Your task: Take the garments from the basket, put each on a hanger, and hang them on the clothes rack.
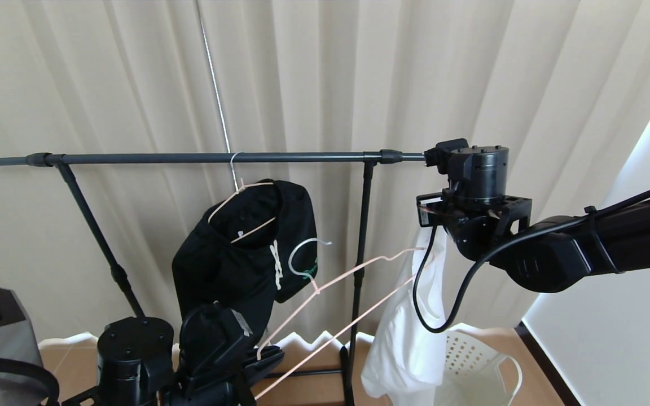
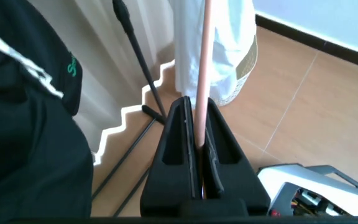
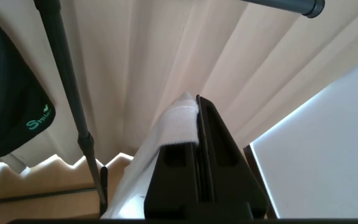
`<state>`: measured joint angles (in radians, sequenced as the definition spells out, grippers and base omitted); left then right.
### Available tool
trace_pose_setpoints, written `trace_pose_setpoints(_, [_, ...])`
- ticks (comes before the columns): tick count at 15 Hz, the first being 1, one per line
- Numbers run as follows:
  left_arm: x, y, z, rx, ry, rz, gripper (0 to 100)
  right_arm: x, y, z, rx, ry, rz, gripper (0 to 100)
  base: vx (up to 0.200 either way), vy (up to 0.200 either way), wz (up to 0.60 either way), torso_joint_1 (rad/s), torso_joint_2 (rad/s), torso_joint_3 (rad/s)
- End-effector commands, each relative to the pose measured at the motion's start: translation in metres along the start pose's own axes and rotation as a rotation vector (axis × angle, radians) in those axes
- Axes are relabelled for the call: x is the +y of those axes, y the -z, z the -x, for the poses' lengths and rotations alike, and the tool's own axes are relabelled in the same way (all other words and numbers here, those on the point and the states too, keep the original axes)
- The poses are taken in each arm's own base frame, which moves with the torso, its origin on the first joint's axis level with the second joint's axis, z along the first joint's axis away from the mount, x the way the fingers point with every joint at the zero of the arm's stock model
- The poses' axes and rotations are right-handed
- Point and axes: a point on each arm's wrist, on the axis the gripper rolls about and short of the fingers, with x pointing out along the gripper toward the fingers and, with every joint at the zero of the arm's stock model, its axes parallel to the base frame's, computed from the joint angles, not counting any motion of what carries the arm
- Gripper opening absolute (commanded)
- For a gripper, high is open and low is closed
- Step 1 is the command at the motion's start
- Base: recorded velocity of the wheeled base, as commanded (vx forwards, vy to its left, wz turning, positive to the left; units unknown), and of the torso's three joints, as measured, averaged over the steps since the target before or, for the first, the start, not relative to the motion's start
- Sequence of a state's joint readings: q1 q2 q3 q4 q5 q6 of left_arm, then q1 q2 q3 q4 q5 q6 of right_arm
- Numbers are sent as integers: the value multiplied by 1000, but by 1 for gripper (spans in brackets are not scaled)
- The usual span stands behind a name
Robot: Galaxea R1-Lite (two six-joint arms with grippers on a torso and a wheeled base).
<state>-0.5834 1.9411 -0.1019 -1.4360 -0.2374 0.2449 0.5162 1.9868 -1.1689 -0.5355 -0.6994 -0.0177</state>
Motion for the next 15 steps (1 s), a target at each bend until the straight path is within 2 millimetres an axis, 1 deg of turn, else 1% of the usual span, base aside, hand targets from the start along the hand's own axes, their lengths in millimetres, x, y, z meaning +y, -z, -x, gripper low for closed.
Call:
trace_pose_setpoints(1, [1, 0, -9, -2, -3, 8, 0, 2, 2, -1, 3, -2, 4, 0, 0, 0, 0, 0, 0, 0])
trace_pose_setpoints(4, [4, -9, -21, -34, -61, 44, 0, 6, 1, 3, -1, -15, 6, 0, 0, 0, 0, 0, 0, 0])
trace_pose_setpoints(7, [4, -16, -31, -65, -74, 61, 0, 8, 2, 4, 1, -18, 5, 0, 0, 0, 0, 0, 0, 0])
trace_pose_setpoints(11, [2, -19, -37, -75, -70, 59, 0, 10, 3, 5, 0, -24, 4, 0, 0, 0, 0, 0, 0, 0])
trace_pose_setpoints(15, [6, -21, -49, -78, -145, 61, 0, 15, 3, 10, -3, -28, 5, 0, 0, 0, 0, 0, 0, 0])
